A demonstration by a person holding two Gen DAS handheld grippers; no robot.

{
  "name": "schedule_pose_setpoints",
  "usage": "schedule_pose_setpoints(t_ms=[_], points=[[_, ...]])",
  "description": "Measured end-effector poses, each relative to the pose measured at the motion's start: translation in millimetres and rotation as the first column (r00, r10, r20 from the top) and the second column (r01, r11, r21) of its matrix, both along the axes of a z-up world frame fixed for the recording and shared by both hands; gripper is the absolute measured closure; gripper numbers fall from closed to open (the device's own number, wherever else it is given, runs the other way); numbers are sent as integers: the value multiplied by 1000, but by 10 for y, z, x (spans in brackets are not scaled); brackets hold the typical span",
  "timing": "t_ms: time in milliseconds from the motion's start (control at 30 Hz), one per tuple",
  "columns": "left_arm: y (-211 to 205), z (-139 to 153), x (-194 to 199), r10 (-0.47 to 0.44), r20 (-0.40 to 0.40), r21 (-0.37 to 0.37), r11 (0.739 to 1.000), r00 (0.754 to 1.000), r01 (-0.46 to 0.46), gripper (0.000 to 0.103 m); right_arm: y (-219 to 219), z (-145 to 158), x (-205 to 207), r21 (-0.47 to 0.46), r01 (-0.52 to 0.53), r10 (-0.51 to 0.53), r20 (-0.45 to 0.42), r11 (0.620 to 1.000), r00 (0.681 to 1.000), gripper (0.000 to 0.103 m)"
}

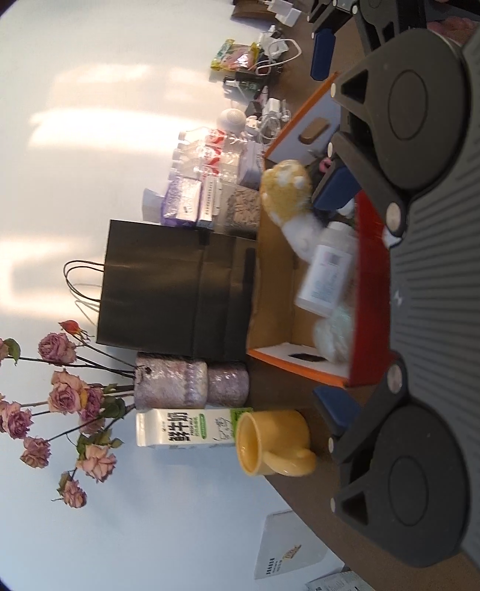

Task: Organize objects
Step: 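Withdraw both tools from the box toward the crumpled white tissue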

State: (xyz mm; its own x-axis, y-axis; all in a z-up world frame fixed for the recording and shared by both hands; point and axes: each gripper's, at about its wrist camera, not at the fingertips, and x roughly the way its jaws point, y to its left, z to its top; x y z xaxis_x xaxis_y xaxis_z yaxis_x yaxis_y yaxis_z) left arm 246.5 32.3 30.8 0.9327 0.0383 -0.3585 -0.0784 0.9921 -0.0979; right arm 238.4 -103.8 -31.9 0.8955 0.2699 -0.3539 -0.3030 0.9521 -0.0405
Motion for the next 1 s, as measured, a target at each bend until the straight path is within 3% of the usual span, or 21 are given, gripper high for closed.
schedule_pose_setpoints(t_ms=[567, 1000], points=[[323, -220, -641, 40, -88, -8, 999, 995, -41, 0, 271, -229, -505, -59, -90, 87, -55, 994, 995, 0], [583, -333, -881, 68, -121, -30, 997, 990, -72, 0, 656, -391, -394, -118, -148, 134, -124, 982, 983, 0]])
